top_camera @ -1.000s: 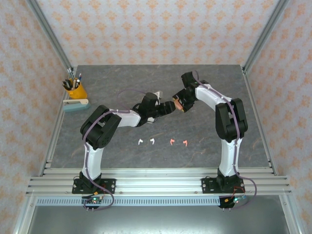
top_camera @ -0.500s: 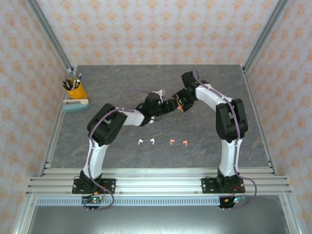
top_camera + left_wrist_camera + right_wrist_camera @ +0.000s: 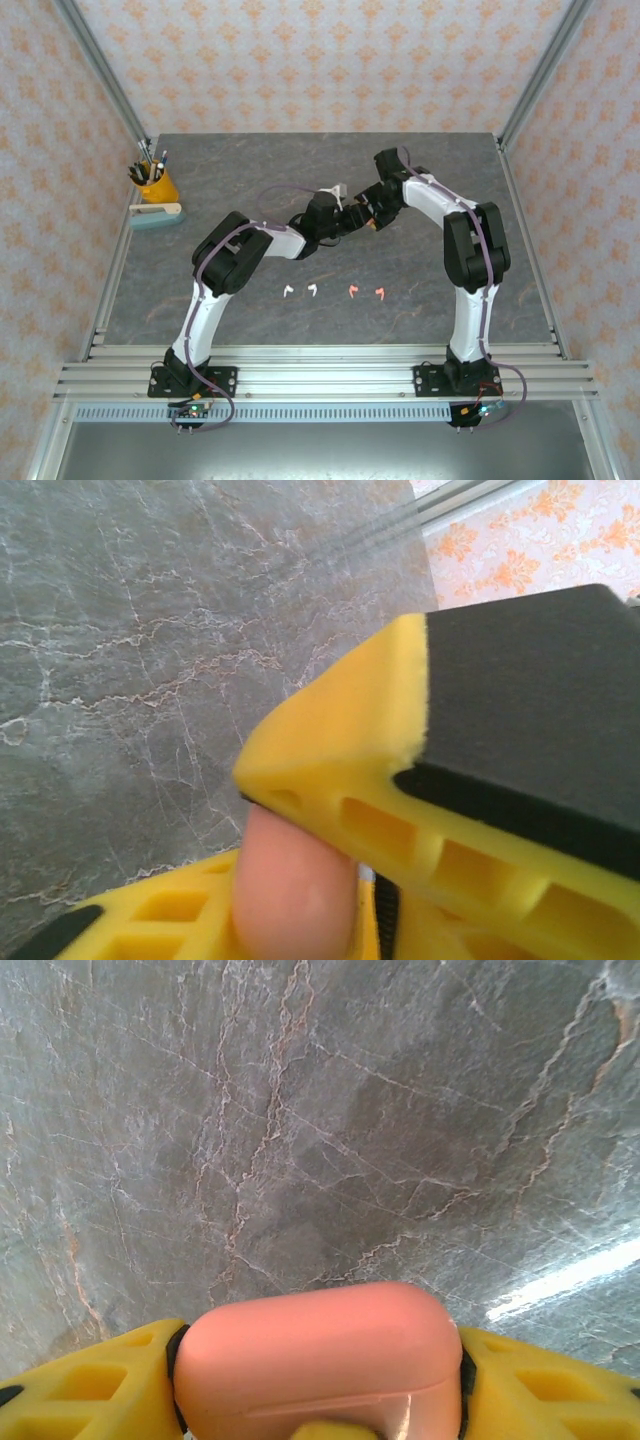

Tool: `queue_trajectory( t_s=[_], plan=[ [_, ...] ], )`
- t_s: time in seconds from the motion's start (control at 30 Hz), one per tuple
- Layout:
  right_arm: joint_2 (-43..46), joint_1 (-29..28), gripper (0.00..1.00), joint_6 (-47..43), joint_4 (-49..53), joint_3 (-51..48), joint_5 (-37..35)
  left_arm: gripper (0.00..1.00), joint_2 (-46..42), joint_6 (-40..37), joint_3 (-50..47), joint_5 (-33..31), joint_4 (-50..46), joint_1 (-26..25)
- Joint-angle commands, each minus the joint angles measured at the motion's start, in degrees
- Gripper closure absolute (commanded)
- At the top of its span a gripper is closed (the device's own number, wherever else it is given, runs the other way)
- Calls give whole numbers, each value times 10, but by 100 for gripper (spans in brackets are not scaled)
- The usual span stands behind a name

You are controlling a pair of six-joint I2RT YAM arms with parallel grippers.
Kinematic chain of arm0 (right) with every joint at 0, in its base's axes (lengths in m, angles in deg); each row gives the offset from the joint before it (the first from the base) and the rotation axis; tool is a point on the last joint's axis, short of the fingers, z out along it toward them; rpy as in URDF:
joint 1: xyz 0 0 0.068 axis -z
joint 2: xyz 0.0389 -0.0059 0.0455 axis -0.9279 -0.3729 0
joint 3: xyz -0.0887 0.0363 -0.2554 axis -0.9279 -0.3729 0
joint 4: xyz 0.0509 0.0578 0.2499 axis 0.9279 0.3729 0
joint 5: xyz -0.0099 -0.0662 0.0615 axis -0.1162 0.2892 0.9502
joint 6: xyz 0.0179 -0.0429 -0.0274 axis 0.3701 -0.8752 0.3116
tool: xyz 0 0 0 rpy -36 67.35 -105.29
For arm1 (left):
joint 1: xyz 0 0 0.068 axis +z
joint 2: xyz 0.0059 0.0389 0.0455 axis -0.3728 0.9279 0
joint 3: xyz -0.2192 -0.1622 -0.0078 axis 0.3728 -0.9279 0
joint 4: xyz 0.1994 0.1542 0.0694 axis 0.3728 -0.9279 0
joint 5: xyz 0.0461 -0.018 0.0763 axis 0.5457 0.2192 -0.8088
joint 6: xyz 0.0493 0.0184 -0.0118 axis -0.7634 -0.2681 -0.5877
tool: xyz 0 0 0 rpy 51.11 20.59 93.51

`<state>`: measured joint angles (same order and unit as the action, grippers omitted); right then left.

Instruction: Insert the wireless bluetooth earbuds into the charging case

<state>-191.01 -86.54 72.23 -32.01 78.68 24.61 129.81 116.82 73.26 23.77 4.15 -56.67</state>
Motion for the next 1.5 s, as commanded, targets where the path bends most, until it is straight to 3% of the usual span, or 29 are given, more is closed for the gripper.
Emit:
queue_trajectory(
  t_s=[0.0,0.2,0.47,0.67,0.8,0.9,1.07,1.47],
  plan=[
    [31,0,38,3,3,-6,8,72,3,0,25,-17,26,-1],
    [51,27,24,-4,-4,6,11,100,-21,-13,13,-7,-11,-1],
    [109,79,23,-70,-81,-17,42,100,-110,-140,12,102,-184,30],
    [181,91,24,-165,-272,-143,126,100,-153,-274,68,255,-366,86],
    [217,91,25,-189,-377,-217,212,100,-167,-360,112,318,-487,112],
    [228,81,26,-190,-417,-247,254,100,-169,-402,137,340,-551,117],
    [231,42,26,-213,-417,-256,266,100,-165,-426,160,365,-589,117],
    [233,19,29,-220,-406,-265,257,100,-175,-430,158,356,-585,119]
  ],
)
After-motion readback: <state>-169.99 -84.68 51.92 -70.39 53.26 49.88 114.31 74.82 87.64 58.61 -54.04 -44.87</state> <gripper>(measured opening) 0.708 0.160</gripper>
